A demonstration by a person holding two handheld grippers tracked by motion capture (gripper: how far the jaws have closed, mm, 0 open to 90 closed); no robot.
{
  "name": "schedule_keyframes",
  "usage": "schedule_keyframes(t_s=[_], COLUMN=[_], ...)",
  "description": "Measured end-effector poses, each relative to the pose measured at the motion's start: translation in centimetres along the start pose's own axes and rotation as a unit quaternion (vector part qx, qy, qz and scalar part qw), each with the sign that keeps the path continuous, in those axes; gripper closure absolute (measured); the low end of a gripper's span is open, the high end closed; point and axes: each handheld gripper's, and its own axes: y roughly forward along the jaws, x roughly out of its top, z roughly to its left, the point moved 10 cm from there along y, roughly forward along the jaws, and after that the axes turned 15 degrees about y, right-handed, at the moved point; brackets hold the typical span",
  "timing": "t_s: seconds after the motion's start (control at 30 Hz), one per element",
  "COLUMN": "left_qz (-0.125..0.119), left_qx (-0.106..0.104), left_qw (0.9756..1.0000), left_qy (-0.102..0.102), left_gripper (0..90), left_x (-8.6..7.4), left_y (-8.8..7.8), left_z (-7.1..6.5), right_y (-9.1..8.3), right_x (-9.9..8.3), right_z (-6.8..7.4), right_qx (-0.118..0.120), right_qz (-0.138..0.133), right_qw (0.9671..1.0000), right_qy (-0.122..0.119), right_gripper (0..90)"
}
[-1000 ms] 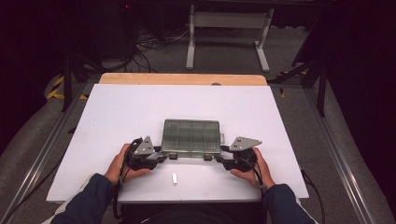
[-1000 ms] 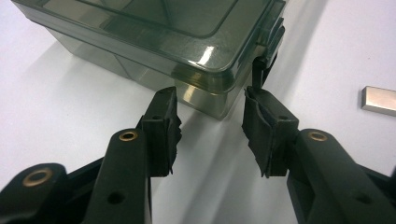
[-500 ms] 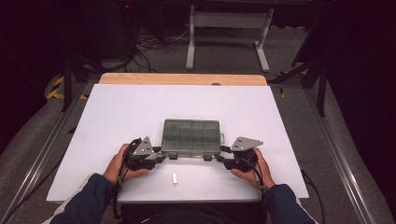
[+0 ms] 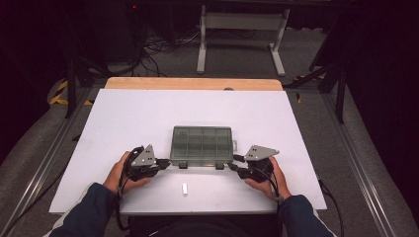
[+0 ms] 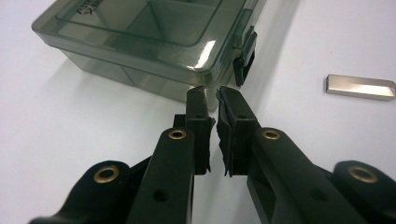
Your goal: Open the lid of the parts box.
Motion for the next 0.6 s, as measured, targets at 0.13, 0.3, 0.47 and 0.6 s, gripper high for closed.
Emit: schedule_keyframes(t_s=[0.13,0.3,0.47,0.6], left_qz=[0.0,-0.008,-0.015,-0.018], left_qx=[0.002,0.004,0.013,0.028], left_qw=[1.0,1.0,0.9998,0.9994], left_qy=[0.0,0.0,-0.002,-0.009], left_gripper=[86.4,89.9,87.6,81.4], left_x=[0.0,0.18,0.31,0.41], left_y=[0.03,-0.1,-0.17,-0.2], left_z=[0.09,0.11,0.4,0.68], right_y=[-0.06,-0.17,-0.35,-0.4], right_x=[0.06,0.16,0.48,0.66], right_z=[-0.07,-0.1,0.07,0.12], right_qx=[-0.001,-0.002,0.0,-0.003], right_qz=[-0.003,-0.009,-0.021,-0.027], right_qw=[1.0,1.0,0.9998,0.9996], right_qy=[0.001,0.0,-0.005,-0.009], right_gripper=[64.1,66.1,69.5,70.2])
